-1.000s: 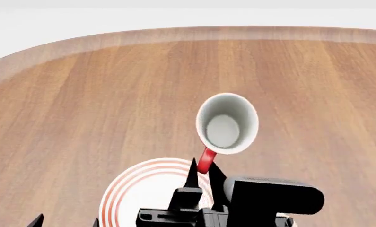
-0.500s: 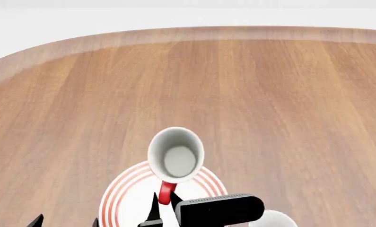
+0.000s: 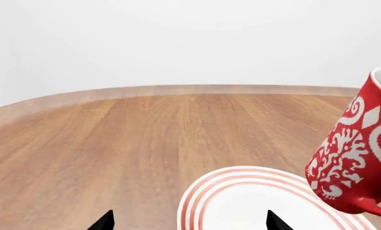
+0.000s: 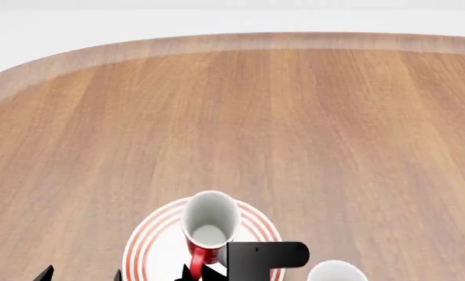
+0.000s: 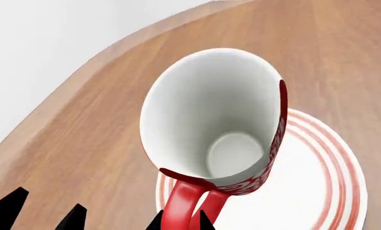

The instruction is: Put the red mug on the left plate.

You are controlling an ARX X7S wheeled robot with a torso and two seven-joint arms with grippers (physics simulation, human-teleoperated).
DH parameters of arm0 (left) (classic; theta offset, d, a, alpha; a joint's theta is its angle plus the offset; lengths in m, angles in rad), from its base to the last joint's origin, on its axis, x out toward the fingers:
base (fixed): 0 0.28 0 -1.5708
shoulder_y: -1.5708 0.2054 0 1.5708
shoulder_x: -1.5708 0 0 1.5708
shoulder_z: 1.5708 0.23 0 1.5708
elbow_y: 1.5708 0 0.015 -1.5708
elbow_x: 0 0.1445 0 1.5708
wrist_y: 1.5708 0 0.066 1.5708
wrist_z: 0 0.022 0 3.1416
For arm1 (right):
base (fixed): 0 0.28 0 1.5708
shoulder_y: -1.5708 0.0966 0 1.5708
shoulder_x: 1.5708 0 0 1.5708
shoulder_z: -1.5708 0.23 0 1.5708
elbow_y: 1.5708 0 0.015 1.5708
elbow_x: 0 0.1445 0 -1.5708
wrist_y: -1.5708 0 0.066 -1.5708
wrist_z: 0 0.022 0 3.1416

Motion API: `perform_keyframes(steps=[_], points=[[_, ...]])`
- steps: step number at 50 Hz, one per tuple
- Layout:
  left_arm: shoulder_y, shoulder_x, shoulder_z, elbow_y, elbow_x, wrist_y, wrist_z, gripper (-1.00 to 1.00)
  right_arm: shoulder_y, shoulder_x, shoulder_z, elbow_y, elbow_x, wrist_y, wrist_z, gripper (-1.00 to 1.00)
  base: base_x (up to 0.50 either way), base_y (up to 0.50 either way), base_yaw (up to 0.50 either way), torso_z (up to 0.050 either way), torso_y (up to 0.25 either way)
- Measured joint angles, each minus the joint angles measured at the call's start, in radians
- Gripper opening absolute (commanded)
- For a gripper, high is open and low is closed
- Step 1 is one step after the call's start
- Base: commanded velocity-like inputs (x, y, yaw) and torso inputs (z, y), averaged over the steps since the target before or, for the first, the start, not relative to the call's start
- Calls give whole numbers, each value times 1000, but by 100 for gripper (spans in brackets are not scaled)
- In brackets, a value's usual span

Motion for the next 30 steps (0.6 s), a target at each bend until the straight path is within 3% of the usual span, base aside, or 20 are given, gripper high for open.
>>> perform_keyframes(steps=[30], points=[[-5,-5,8,-7,-6,5,-6,100,60,-45,-47,194,-49,-17,-37,-100,0,0,0,0,0]])
